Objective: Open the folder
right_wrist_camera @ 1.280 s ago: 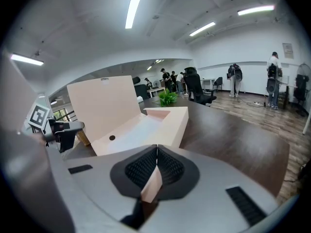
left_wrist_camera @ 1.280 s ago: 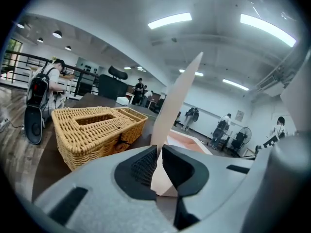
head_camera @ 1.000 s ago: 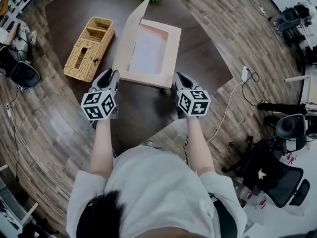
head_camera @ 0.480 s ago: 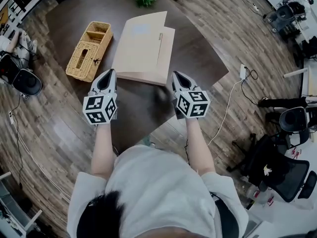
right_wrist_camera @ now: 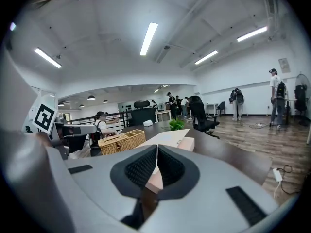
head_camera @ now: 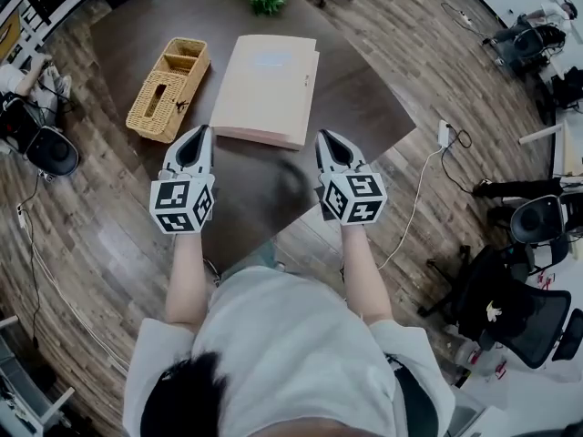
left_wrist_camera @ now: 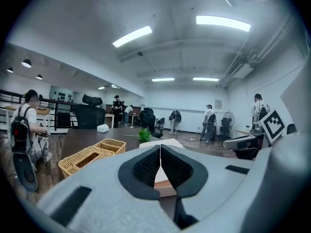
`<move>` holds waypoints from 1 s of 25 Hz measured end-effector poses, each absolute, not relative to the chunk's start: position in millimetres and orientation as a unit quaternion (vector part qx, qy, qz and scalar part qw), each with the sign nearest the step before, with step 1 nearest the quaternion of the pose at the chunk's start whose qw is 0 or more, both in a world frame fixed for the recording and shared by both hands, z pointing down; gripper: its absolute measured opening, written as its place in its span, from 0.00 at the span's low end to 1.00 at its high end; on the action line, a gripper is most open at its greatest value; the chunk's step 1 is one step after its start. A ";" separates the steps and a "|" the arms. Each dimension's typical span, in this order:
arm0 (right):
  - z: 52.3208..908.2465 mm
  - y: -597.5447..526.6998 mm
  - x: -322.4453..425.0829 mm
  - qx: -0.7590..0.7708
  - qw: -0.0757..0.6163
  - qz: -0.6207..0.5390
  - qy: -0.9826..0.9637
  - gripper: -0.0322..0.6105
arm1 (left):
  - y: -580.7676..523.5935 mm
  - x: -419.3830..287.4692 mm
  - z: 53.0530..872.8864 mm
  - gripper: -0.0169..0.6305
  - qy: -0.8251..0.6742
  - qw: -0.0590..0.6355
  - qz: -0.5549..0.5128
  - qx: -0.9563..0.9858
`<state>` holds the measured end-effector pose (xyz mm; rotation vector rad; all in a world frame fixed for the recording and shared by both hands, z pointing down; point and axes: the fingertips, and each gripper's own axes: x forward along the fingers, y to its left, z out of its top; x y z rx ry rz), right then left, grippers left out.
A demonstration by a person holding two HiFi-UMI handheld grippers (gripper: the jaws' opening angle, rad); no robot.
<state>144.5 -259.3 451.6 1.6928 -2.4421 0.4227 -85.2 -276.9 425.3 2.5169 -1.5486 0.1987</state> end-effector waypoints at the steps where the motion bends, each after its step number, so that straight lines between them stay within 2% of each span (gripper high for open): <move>1: 447.9 -255.5 145.0 0.564 0.068 0.135 -0.812 0.07 | -273.1 -84.6 422.0 0.04 -0.521 0.086 0.066 0.847; 25: 357.0 -176.5 161.1 0.583 0.015 0.048 -0.811 0.07 | -195.6 -75.1 341.6 0.04 -0.517 0.022 0.007 0.856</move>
